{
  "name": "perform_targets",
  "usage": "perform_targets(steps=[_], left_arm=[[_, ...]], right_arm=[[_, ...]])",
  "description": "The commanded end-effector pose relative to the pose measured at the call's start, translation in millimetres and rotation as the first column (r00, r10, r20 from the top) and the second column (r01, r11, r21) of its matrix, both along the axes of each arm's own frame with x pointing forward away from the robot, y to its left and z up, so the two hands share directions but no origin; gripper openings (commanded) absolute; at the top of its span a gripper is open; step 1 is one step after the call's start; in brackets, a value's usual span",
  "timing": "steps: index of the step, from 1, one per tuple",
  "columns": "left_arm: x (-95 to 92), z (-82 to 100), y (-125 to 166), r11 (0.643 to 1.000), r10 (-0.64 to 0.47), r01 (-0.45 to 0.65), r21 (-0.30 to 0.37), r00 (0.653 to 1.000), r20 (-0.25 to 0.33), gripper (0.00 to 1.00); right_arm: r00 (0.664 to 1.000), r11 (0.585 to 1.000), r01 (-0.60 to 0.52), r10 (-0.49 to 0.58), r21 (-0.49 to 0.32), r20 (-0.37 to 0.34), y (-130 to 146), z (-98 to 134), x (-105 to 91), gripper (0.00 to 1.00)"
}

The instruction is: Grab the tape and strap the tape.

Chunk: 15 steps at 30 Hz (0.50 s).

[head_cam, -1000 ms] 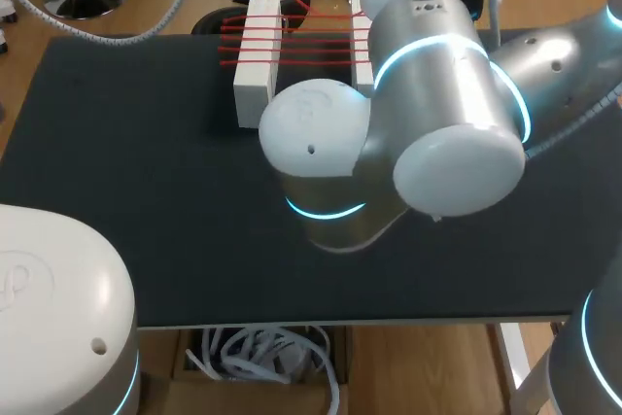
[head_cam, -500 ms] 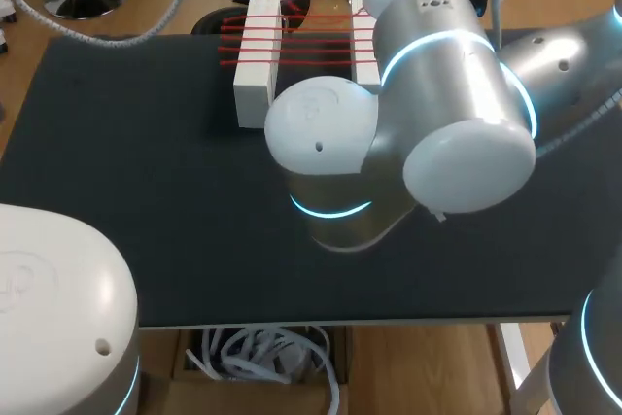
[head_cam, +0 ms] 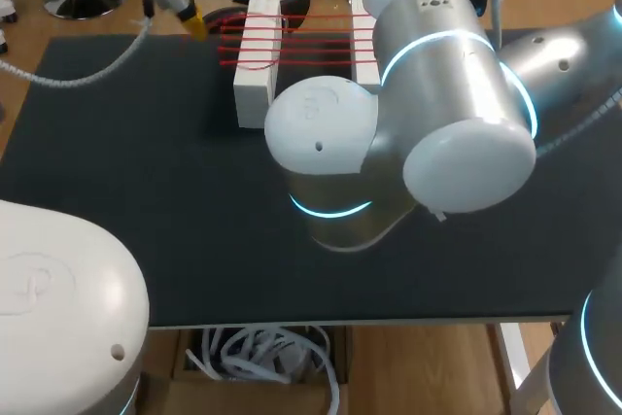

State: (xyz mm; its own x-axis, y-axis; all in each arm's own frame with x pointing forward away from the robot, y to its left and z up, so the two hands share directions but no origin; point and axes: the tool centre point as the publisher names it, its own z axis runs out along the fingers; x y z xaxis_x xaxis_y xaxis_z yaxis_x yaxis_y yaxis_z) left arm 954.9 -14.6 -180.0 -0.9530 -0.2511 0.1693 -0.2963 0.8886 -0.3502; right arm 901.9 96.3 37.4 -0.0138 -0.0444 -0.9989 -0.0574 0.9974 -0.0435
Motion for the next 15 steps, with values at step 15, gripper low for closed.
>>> perform_targets(steps=[15], left_arm=[[-7.2, -109.2, 132.2, 0.958, 0.271, -0.254, 0.13, 0.951, -0.145, 0.0]], right_arm=[[1.0, 1.0, -0.002, 0.002, -0.003, -0.006, -1.1, 2.8, -0.5, 1.0]])
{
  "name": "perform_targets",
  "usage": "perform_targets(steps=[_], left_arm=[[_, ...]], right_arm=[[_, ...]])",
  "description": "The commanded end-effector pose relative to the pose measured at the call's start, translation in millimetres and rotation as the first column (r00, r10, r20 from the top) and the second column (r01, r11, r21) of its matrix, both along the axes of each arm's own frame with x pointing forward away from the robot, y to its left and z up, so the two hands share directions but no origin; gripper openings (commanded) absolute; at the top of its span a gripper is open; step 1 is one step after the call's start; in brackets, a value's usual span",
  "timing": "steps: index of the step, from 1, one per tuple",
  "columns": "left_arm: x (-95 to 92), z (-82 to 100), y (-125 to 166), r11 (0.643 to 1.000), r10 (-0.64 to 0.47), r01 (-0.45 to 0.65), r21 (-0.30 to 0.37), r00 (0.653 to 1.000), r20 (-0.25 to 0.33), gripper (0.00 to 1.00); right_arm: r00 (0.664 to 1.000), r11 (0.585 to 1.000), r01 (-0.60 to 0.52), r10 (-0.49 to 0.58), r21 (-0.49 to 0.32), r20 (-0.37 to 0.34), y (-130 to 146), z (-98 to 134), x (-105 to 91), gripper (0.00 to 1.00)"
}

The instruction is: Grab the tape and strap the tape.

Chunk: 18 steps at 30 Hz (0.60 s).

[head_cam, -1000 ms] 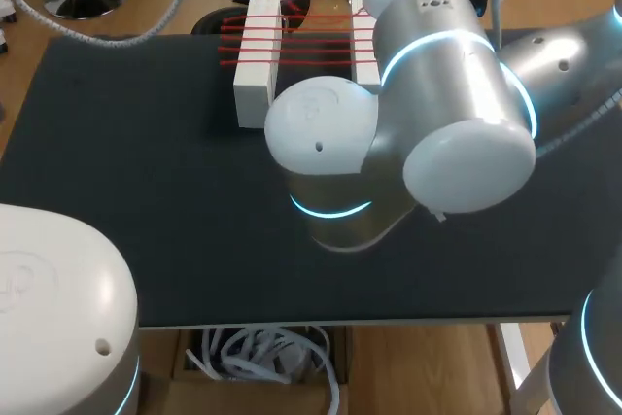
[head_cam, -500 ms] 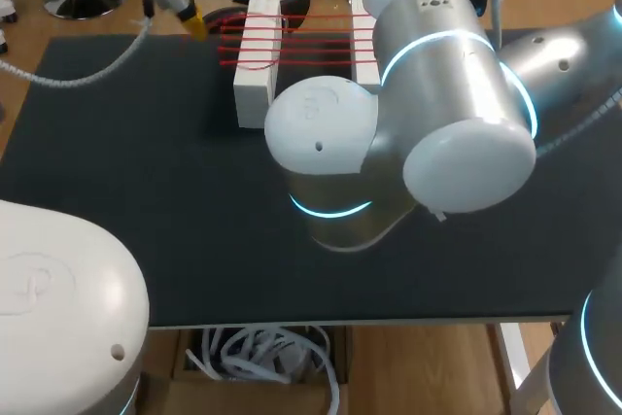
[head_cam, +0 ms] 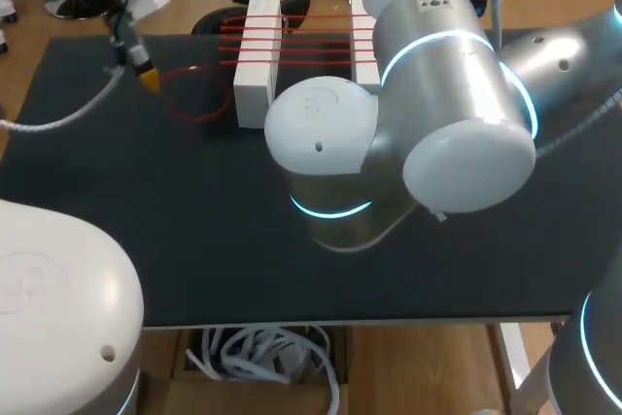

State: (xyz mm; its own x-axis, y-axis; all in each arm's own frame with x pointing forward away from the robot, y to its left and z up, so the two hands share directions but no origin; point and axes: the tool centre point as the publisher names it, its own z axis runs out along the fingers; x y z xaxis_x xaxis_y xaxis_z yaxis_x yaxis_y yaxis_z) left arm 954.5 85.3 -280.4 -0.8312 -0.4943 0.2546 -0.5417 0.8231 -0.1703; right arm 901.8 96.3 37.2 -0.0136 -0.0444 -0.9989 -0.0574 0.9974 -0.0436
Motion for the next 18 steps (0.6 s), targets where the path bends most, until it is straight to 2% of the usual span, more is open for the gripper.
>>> perform_targets(steps=[1, 3, 11, 18], left_arm=[[-9.2, -10.1, 42.8, 0.999, 0.048, -0.049, -0.015, 0.999, -0.016, 0.0], [-13.2, -10.2, 59.8, 0.997, 0.082, -0.082, 0.002, 0.996, -0.035, 0.0], [-24.0, -31.2, 124.9, 0.971, 0.238, -0.234, 0.048, 0.965, -0.108, 0.0], [-22.2, -40.3, 157.9, 0.956, 0.292, -0.285, 0.064, 0.946, -0.143, 0.0]], right_arm=[[1.0, 1.0, -0.002, 0.002, -0.003, -0.006, -1.1, 3.0, -0.4, 1.0], [1.0, 1.0, -0.002, 0.002, -0.003, -0.006, -1.1, 3.0, -0.4, 1.0], [1.0, 1.0, -0.002, 0.002, -0.003, -0.006, -1.1, 3.0, -0.4, 1.0], [1.0, 1.0, -0.002, 0.002, -0.003, -0.006, -1.1, 3.0, -0.4, 1.0]])
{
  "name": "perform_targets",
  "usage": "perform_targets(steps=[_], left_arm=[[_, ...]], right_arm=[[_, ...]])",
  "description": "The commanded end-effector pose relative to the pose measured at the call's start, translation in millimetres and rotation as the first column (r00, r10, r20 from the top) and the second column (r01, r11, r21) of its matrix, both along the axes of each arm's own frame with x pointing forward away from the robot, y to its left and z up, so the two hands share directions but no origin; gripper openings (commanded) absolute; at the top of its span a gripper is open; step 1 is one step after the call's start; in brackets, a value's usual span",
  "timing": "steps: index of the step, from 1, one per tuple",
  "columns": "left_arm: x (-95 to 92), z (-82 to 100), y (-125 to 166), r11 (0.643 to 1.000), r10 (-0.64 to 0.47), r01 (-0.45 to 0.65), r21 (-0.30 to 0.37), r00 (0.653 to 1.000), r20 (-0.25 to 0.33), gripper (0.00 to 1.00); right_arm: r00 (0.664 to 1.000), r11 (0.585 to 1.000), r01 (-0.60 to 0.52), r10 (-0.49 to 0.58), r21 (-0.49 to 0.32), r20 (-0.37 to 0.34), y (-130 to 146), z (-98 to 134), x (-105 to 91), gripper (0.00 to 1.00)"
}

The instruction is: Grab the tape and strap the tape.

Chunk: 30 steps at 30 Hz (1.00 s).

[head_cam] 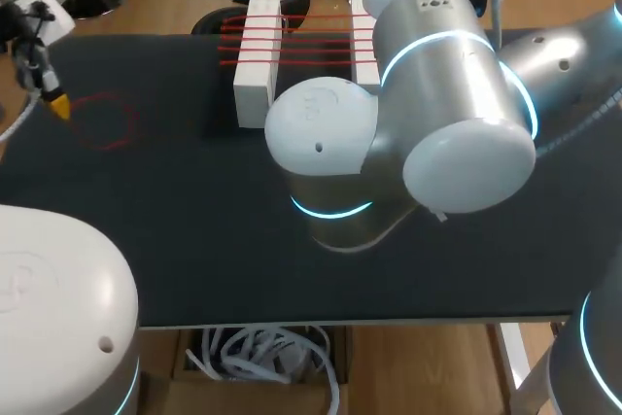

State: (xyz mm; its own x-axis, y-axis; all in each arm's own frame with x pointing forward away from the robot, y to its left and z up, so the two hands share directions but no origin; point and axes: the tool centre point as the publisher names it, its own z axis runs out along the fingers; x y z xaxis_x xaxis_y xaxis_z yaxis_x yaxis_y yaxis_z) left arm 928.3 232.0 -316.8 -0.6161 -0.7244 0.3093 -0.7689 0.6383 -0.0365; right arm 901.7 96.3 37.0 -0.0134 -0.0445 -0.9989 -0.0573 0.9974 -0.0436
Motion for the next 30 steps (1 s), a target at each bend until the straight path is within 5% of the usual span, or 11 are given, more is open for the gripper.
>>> perform_targets(steps=[1, 5, 6, 8, 14, 18, 30], left_arm=[[4.5, -4.8, 13.0, 1.0, 0.009, -0.01, -0.026, 1.0, -0.023, 0.0], [6.0, -7.0, 14.8, 0.999, 0.009, -0.01, -0.053, 1.0, -0.022, 0.0], [6.2, -7.2, 13.9, 0.998, -0.002, 0.002, -0.06, 1.0, -0.008, 0.06], [6.2, -7.2, 13.9, 0.998, -0.002, 0.002, -0.06, 1.0, -0.008, 0.37], [6.2, -7.2, 13.9, 0.998, -0.002, 0.002, -0.06, 1.0, -0.008, 0.5], [6.2, -7.2, 13.9, 0.998, -0.002, 0.002, -0.06, 1.0, -0.008, 1.0], [6.2, -7.2, 13.9, 0.998, -0.002, 0.002, -0.06, 1.0, -0.008, 1.0]], right_arm=[[1.0, 1.0, -0.002, 0.002, -0.003, -0.006, -1.0, 3.2, -0.3, 1.0], [1.0, 1.0, -0.002, 0.002, -0.003, -0.006, -1.0, 3.2, -0.3, 1.0], [1.0, 1.0, -0.002, 0.002, -0.003, -0.006, -1.0, 3.2, -0.3, 1.0], [1.0, 1.0, -0.002, 0.002, -0.003, -0.006, -1.0, 3.2, -0.3, 1.0], [1.0, 1.0, -0.002, 0.002, -0.003, -0.006, -1.0, 3.2, -0.3, 1.0], [1.0, 1.0, -0.002, 0.002, -0.003, -0.006, -1.0, 3.2, -0.3, 1.0], [1.0, 1.0, -0.002, 0.002, -0.003, -0.006, -1.0, 3.2, -0.3, 1.0]])
